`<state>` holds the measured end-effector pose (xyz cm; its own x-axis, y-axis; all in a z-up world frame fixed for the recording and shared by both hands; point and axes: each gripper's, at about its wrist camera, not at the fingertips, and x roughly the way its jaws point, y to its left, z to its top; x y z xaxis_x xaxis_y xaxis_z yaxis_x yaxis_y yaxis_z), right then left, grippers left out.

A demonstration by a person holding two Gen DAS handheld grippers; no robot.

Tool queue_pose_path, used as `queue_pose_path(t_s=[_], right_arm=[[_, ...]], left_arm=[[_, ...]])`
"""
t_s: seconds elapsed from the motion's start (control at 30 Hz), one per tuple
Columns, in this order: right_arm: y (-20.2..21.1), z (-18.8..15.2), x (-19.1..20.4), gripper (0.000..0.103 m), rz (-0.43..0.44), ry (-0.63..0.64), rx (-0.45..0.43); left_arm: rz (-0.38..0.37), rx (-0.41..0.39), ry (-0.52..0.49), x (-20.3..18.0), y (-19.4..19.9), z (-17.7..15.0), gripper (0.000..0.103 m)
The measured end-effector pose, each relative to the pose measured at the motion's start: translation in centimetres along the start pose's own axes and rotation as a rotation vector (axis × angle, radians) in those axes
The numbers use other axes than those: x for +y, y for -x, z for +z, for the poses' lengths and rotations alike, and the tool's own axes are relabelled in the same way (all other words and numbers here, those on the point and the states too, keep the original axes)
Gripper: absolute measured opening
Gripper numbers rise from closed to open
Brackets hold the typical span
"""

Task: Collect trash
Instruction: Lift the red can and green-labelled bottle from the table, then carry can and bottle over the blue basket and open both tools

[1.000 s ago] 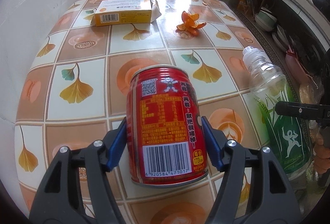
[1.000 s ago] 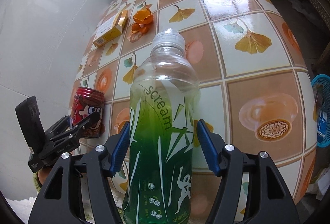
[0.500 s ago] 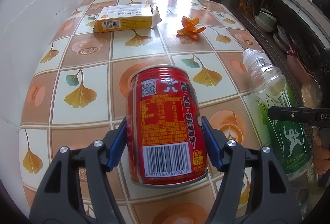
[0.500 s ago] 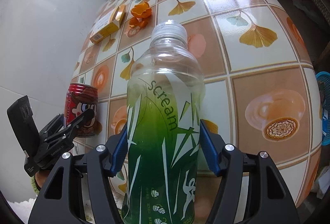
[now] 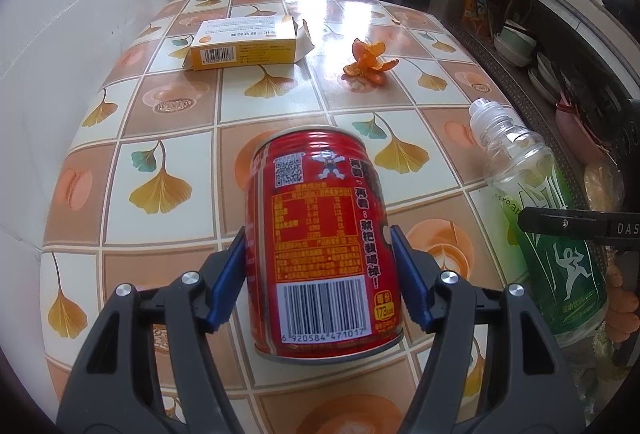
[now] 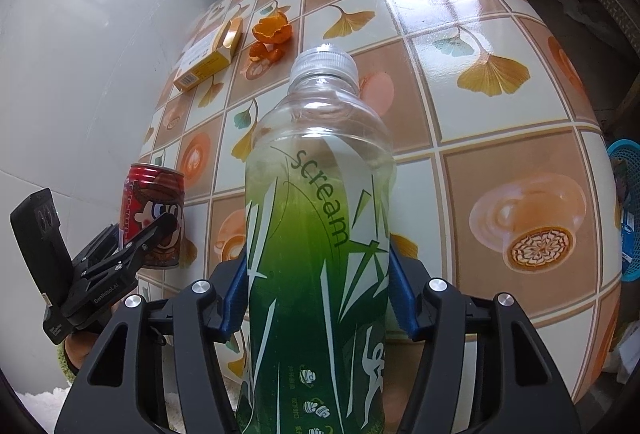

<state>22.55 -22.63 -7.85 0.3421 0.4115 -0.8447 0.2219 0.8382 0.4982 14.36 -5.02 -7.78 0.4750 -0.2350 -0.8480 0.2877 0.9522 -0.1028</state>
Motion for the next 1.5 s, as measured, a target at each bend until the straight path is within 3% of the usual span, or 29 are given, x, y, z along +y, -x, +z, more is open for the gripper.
queue_pose_path(t_s=[0.57,0.93,1.27,1.5], right_arm=[[4.3,-1.7,-1.3,0.057,0.047,-0.040,-0.105],[9.2,-3.3,-3.8,0.057,0.062,-0.084,-0.204],[14.3,-6.0,-7.4,0.057,0.044,-0.158,-0.312],[18.0,-9.1,-11.8,0.057,0.016,-0.248,-0.388]], left_arm=[[-0.060,-0.064,-0.004,-1.2,1.8,1.2,0.064],[-0.130,-0.107,-0.047,-4.7,3.1,3.0,0.064],[-0.223,-0.119,-0.137,-11.0,3.6,4.4,0.064],[-0.311,-0.114,-0.248,-18.7,4.0,5.2,0.064]])
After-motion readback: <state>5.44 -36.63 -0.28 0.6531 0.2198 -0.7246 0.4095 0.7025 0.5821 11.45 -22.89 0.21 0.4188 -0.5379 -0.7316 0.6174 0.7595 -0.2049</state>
